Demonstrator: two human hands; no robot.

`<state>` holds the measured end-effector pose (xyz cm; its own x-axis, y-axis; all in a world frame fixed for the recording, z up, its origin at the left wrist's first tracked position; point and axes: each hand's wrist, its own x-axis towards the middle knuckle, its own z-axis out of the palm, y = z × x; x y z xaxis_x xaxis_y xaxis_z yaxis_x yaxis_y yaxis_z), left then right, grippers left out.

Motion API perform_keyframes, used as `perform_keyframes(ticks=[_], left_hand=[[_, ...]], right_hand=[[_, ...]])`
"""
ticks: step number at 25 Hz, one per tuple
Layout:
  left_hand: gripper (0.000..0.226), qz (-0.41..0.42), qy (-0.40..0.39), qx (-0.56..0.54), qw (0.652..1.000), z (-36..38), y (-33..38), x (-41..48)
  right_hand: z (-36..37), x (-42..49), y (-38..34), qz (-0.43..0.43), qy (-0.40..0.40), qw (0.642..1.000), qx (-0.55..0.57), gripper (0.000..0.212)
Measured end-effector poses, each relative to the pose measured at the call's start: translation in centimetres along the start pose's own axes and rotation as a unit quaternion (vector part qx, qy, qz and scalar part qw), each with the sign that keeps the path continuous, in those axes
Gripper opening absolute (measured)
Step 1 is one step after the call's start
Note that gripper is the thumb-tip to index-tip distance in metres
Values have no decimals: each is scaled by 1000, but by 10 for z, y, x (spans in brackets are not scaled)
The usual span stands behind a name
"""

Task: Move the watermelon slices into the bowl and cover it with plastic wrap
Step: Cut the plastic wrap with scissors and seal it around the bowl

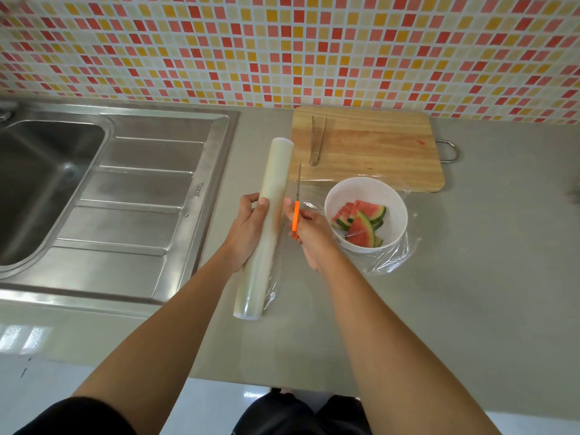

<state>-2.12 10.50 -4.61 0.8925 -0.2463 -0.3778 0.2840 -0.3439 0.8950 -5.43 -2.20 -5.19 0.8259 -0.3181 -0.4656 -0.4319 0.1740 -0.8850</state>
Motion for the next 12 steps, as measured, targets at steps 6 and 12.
perform_keyframes(ticks=[6, 12], left_hand=[[39, 2, -14, -9, 1000, -3, -6, 3], [43, 1, -21, 5, 1000, -6, -7, 3]], right_hand=[[0, 4, -6, -4, -11, 1000, 16, 46], [3, 11, -10, 1, -6, 1000, 11, 50]])
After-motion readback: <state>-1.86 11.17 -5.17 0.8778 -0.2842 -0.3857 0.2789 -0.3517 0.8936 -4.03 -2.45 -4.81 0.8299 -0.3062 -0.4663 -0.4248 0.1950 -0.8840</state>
